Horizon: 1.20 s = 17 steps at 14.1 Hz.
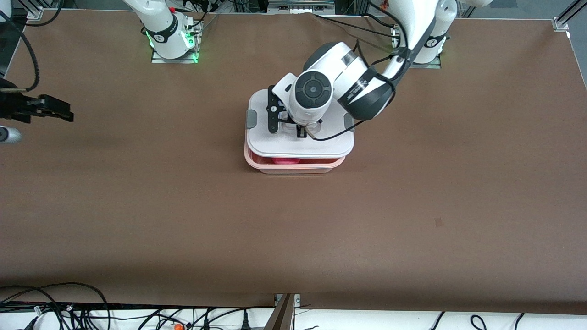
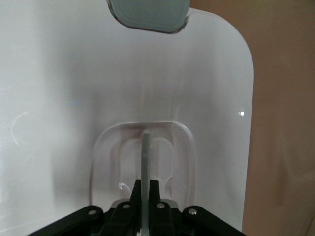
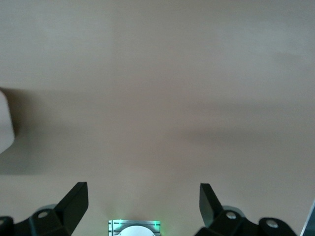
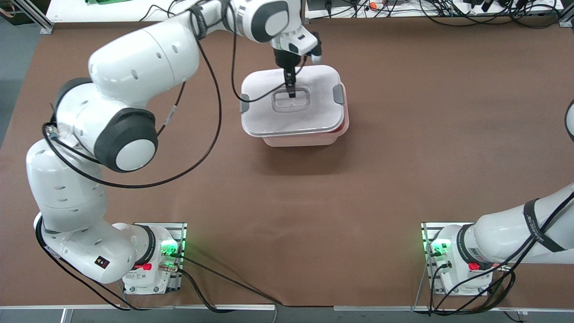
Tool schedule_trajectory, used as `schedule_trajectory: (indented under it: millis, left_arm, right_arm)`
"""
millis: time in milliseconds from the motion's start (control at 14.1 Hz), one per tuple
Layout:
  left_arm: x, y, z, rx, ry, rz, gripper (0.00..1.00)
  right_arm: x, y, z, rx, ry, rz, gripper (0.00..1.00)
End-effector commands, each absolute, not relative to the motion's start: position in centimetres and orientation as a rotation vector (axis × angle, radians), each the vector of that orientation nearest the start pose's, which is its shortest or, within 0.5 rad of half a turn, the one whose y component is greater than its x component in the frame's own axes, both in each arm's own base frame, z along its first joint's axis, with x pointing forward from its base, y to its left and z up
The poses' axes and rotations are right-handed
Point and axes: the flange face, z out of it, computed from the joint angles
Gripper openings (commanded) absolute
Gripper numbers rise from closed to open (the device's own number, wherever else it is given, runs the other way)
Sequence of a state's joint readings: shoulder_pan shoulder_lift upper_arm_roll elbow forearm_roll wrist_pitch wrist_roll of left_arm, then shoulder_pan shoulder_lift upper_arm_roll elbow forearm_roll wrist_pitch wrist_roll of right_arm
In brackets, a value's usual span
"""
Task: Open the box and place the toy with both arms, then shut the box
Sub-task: 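Press the white lid down onto the tub with the left gripper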
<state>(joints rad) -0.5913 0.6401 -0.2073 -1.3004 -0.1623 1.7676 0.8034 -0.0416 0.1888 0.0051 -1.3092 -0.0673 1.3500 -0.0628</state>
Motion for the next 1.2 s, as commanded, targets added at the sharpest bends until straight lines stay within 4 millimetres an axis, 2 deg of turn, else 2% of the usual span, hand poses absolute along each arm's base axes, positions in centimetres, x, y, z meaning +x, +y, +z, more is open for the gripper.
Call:
schedule_trajectory:
  millis: [0,212,425,708,1133]
  left_arm:
    - [51.4,-51.1,34.7,-2.478,2.358,0.240,0.00]
    - [51.6,-51.5,33.1,-2.479,2.351,0.214,0.00]
    - [51.8,-51.2,34.0,-2.464,2.348,0.194,0.00]
    - [51.9,-51.2,33.2,-2.468,2.344,0.207,0.00]
    - [52.4,-50.7,33.2,-2.461,2.350,0.202,0.00]
  right_arm:
    - [56.3,-4.5,63.1,-3.197,0.025,0.220,1.00]
    - [56.4,-4.3,62.2,-3.191,0.020,0.264,1.00]
    - [56.5,-4.4,62.1,-3.185,0.023,0.263,1.00]
    - [56.6,-3.9,61.9,-3.182,0.017,0.269,1.00]
    - [56.5,-3.4,62.1,-3.168,0.007,0.267,1.00]
